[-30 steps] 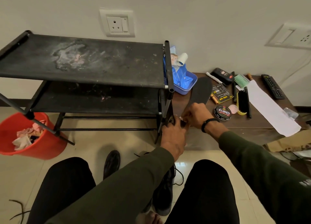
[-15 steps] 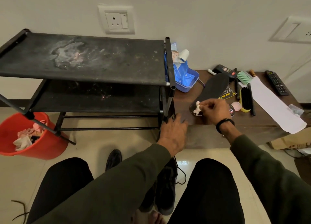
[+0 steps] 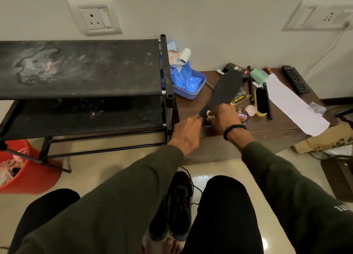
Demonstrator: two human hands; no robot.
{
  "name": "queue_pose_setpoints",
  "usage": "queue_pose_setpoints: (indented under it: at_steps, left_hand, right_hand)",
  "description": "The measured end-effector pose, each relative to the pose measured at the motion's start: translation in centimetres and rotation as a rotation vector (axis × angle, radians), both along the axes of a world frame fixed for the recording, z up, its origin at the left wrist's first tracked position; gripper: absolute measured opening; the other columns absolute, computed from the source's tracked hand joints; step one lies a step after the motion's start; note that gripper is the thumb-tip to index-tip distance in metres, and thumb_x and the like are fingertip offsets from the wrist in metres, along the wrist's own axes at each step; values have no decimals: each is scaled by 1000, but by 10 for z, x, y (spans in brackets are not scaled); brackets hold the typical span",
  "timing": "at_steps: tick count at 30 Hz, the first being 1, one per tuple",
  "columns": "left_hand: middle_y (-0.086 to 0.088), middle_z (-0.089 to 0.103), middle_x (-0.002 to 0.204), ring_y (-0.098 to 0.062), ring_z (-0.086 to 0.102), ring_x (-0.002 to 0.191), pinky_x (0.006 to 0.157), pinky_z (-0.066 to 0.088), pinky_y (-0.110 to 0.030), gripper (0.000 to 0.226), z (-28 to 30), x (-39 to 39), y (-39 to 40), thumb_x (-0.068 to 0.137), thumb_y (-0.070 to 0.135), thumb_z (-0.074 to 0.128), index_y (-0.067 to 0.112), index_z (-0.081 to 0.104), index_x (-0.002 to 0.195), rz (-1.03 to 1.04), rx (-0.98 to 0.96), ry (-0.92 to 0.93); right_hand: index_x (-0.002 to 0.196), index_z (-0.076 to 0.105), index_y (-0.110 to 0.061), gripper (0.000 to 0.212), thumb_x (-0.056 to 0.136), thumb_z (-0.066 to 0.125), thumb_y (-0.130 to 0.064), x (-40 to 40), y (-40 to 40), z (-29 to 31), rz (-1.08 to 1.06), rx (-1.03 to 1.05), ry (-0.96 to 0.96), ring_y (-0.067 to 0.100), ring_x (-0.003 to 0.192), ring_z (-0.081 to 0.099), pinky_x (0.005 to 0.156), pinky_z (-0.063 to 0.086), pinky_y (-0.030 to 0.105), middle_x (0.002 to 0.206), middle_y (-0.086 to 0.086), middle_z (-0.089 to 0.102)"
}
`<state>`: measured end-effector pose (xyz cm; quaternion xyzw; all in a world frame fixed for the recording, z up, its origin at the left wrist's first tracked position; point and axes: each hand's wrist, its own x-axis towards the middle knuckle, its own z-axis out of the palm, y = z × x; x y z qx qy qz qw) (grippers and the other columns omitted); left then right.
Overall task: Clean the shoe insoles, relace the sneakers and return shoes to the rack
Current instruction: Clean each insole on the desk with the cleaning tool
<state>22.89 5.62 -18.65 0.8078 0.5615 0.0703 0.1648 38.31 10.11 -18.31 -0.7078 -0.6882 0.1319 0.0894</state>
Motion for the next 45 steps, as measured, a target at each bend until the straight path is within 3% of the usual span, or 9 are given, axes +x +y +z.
queue_pose_setpoints:
  at_steps: [5,10,18,23,29,33,37,40,45]
  left_hand:
    - [1,39,158,-32,57,125,94,54,-46,58,8,2,3,94,13,59,22,44,149,-62,28,209]
    - [-3,35,161,-31,53,130,97,53,-47,66,12,-1,7,92,13,62,18,38,153,-112,19,305]
    - [-8,58,131,-29,61,115,86,53,-41,36,27,9,6,93,16,61,16,57,130,-134,72,382]
    - [-7,61,126,-26,62,112,83,51,-37,29,34,18,8,96,18,62,18,61,126,-157,49,420]
    - [-9,56,131,-27,63,110,72,48,-35,38,34,14,-1,96,11,58,13,57,133,-173,112,432]
    - [-14,42,148,-30,65,105,74,55,-40,60,29,12,-14,93,10,59,7,41,149,-182,92,446]
    - [-11,39,151,-28,65,101,66,48,-37,71,18,10,-27,92,12,60,7,28,155,-200,74,463]
    - [-11,29,160,-28,63,111,82,54,-41,80,12,3,-28,91,11,60,6,19,159,-188,52,413]
    - [-10,31,156,-30,62,111,88,52,-41,84,11,3,-31,83,5,65,8,25,157,-156,6,323]
  right_hand:
    - [87,77,-4,13,88,66,-10,-3,-30,-1,207,71,-14,35,81,61,67,33,27,86,18,65]
    - [96,76,-6,15,93,66,-16,20,-8,-1,13,105,-39,32,91,64,72,39,28,97,16,69]
    - [95,76,-4,13,91,65,-10,16,-16,-3,-16,109,-36,34,89,64,71,38,27,94,18,69]
    - [88,76,-8,12,87,64,-6,-2,-54,-4,171,58,-21,34,86,64,71,52,38,90,14,68]
    - [88,78,-17,6,89,73,-19,10,-25,16,-123,22,260,15,80,62,61,40,18,81,-2,67]
    - [86,71,-19,6,90,70,-15,20,1,16,-252,100,280,18,88,64,73,53,34,92,1,69]
    - [106,69,-13,15,92,66,-9,18,27,8,-161,107,89,28,100,63,82,54,39,109,11,66]
    - [116,71,-8,25,91,68,-11,11,34,-1,-114,51,8,31,103,62,89,57,43,116,16,64]
    - [94,79,-8,13,86,71,-13,-10,-11,-2,40,42,94,33,89,67,80,56,41,96,17,70]
